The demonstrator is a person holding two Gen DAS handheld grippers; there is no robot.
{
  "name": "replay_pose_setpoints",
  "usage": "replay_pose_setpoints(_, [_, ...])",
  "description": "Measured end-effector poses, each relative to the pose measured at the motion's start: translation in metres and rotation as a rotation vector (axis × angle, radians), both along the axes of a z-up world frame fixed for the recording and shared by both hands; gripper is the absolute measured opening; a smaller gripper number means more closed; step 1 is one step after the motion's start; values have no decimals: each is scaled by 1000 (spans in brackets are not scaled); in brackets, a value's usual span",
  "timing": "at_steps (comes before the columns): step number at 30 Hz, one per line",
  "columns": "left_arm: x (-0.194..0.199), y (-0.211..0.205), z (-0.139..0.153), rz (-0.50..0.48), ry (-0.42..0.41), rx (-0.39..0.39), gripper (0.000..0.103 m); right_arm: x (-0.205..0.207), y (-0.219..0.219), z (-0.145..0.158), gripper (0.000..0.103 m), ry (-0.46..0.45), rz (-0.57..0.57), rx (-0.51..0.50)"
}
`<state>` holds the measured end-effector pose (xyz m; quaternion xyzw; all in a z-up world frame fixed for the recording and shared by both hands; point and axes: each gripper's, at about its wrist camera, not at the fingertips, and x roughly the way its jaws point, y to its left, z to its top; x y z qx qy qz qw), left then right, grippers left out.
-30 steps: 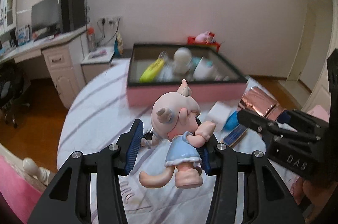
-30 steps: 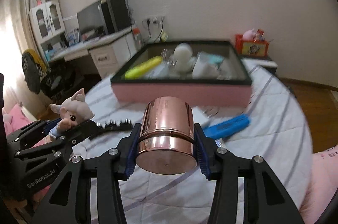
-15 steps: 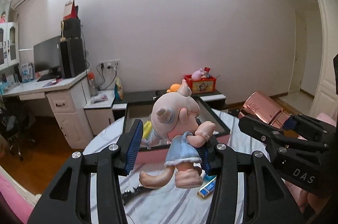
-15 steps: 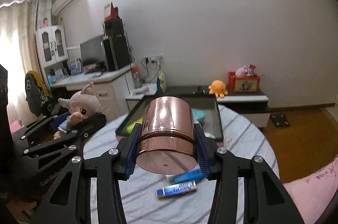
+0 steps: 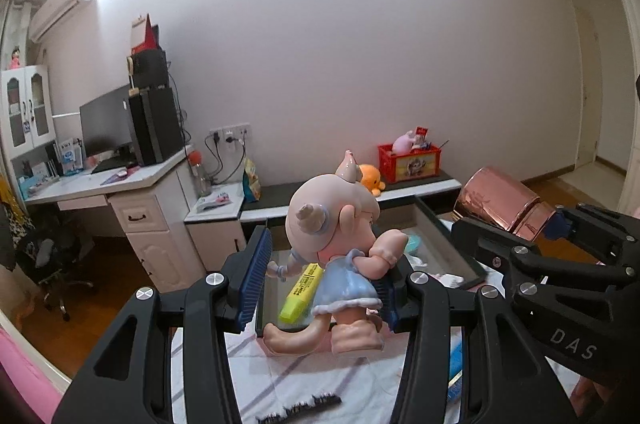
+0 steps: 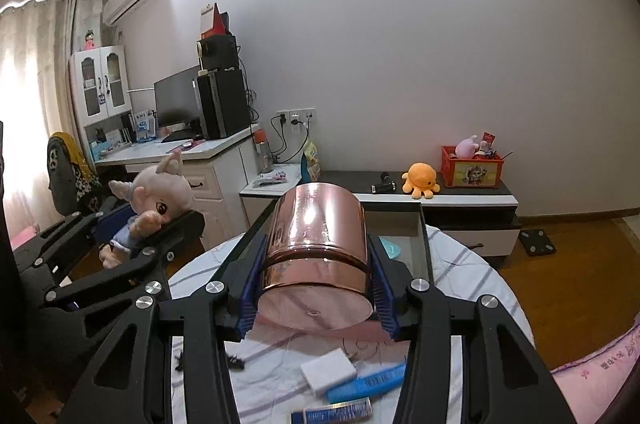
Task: Organize rigid objects
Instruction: 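Carry the doll and copper cup into the pink box and release both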
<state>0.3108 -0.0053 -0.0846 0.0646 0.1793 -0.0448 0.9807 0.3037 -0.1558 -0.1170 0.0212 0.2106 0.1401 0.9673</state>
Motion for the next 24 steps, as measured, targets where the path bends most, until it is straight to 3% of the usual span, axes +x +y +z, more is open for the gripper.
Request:
replay_pose_setpoints(5, [45,1,-21,5,77,17,48,40,2,-17,49,63,3,-16])
replay_pose_setpoints(12, [109,7,-69,19,227,58,48,89,4,-64,49,203,24,-39])
replay_pose_setpoints(24, [142,20,-108,50,324,62,51,113,19,-90,50,270,25,-117])
